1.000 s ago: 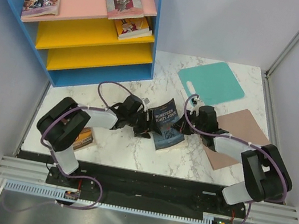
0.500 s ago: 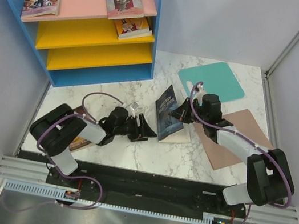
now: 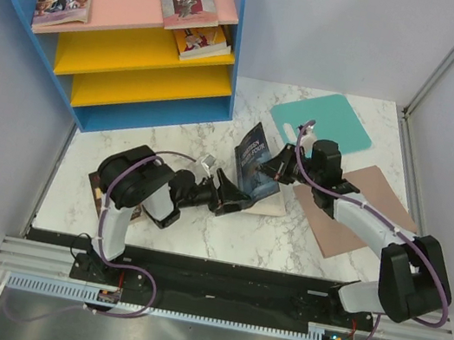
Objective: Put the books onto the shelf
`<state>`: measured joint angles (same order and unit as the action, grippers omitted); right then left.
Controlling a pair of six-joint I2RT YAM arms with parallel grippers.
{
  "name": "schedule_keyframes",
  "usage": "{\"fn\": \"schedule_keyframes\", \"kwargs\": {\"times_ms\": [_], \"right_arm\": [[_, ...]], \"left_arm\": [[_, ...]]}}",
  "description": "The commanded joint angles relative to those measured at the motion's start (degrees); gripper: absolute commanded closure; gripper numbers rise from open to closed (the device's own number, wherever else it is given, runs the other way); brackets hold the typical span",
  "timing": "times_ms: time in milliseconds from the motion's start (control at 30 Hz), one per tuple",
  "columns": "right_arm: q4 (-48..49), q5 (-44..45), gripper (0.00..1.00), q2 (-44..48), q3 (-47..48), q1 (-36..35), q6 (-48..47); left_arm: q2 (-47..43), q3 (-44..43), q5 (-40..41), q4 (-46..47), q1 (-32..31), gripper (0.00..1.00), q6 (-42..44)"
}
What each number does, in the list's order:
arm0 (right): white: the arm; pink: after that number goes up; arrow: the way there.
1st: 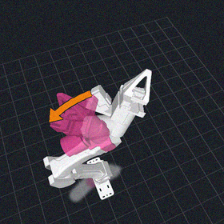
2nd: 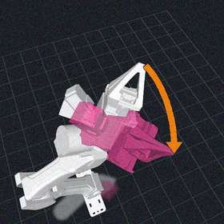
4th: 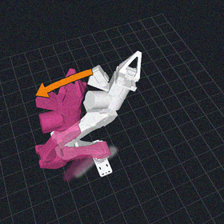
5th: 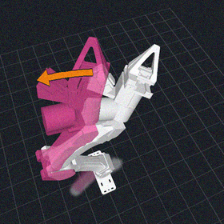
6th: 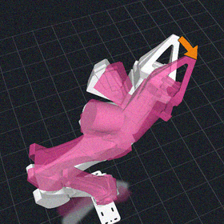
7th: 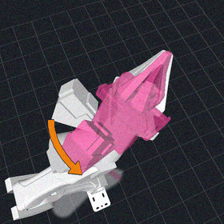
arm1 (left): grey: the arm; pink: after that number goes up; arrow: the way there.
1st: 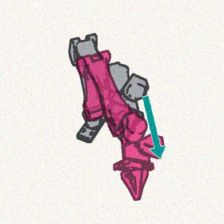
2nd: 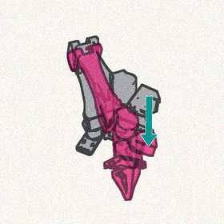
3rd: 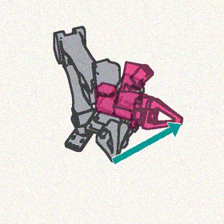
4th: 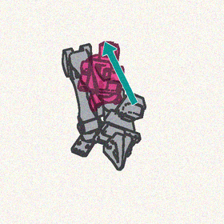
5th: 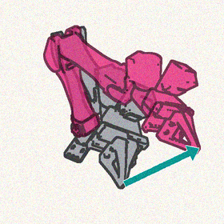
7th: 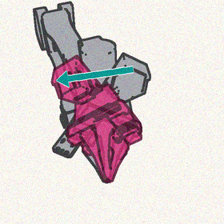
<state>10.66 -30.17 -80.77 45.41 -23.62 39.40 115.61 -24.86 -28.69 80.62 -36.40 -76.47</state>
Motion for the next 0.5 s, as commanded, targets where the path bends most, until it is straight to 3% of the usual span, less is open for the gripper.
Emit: {"fn": "schedule_keyframes", "kwargs": {"times_ms": [0, 133, 367, 467], "right_arm": [[4.5, -3.9, 1.0, 3.1, 1.9, -0.1, 2.3], [5.6, -5.1, 0.99, 4.0, 0.0, 0.0, 3.2], [3.3, -5.4, 0.98, 6.9, -2.8, 0.0, 2.7], [2.4, -5.2, 0.96, 7.7, -3.3, 0.0, 2.4]], "left_arm": [[2.8, -3.3, 0.7, 14.4, -0.6, 0.13, 1.1], [4.1, -8.5, -0.2, 12.6, -0.6, 0.44, 0.4], [3.1, -13.1, -0.2, 9.2, -0.5, 0.69, 1.2], [1.1, -13.5, -1.0, 6.3, -0.4, 0.98, 3.0]]}}
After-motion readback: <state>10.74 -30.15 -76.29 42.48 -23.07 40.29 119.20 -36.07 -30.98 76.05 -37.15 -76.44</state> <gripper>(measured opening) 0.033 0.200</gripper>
